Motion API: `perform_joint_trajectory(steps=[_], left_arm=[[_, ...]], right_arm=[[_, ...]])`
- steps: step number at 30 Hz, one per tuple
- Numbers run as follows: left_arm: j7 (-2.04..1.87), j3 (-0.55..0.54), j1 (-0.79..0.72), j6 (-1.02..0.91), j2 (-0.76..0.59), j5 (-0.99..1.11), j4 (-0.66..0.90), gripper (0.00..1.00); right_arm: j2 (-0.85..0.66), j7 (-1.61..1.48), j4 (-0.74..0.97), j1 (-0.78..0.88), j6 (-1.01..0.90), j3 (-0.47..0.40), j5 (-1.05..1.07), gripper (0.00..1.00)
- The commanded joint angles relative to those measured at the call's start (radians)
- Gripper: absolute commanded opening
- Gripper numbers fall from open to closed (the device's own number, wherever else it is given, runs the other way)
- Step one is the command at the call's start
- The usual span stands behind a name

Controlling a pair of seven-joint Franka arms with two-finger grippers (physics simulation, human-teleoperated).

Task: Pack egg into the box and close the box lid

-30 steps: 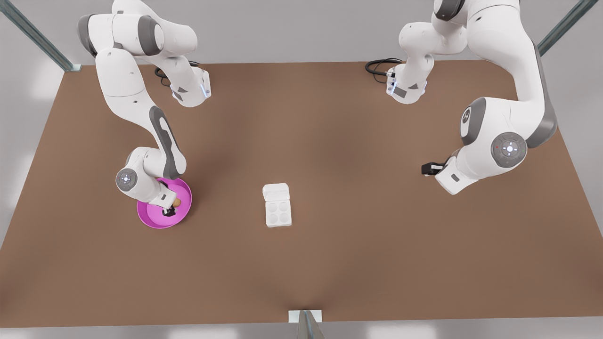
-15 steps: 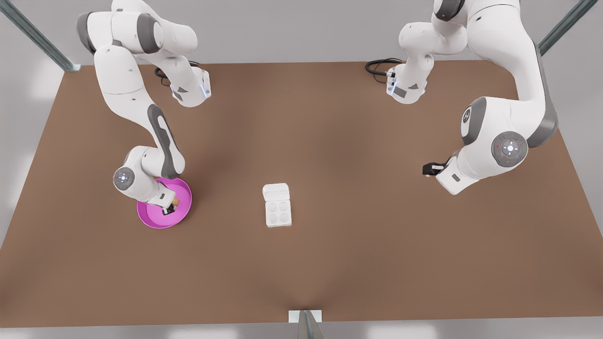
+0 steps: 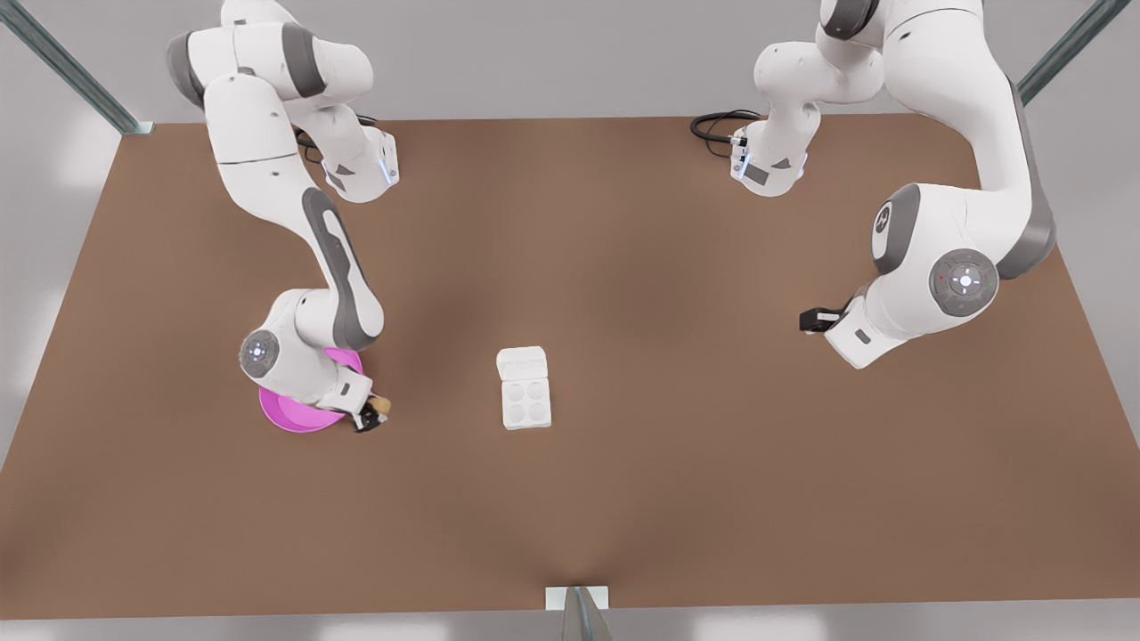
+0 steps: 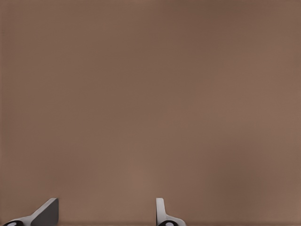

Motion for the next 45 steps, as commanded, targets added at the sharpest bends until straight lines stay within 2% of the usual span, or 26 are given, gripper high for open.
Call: perform_joint_trajectory(steps=[1, 5, 12, 20, 28, 44, 45], left_arm=[[0.001, 0.000, 0.000, 0.000, 0.000, 0.006, 0.000, 1.00], [0.001, 0.000, 0.000, 0.000, 0.003, 0.006, 0.000, 1.00], [-0.001, 0.002, 0.005, 0.000, 0.005, 0.027, 0.000, 1.00], [-0.002, 0.000, 0.003, 0.000, 0.020, 0.032, -0.001, 1.00], [0.001, 0.000, 0.005, -0.002, 0.018, 0.035, 0.000, 1.00], [0.002, 0.000, 0.005, -0.002, 0.021, 0.041, 0.000, 1.00], [0.002, 0.000, 0.005, -0.002, 0.021, 0.041, 0.000, 1.00]], right_arm=[[0.024, 0.089, 0.044, 0.023, -0.011, 0.000, 0.061, 0.47], [0.112, 0.150, 0.184, 0.076, 0.001, 0.000, 0.187, 0.47], [0.230, 0.373, 0.331, 0.210, 0.080, 0.000, 0.214, 0.47], [0.234, 0.451, 0.333, 0.329, 0.116, 0.000, 0.211, 0.47], [0.233, 0.442, 0.276, 0.339, 0.097, -0.003, 0.200, 0.47], [0.245, 0.449, 0.277, 0.357, 0.093, -0.001, 0.202, 0.47], [0.245, 0.449, 0.282, 0.359, 0.093, -0.001, 0.202, 0.56]])
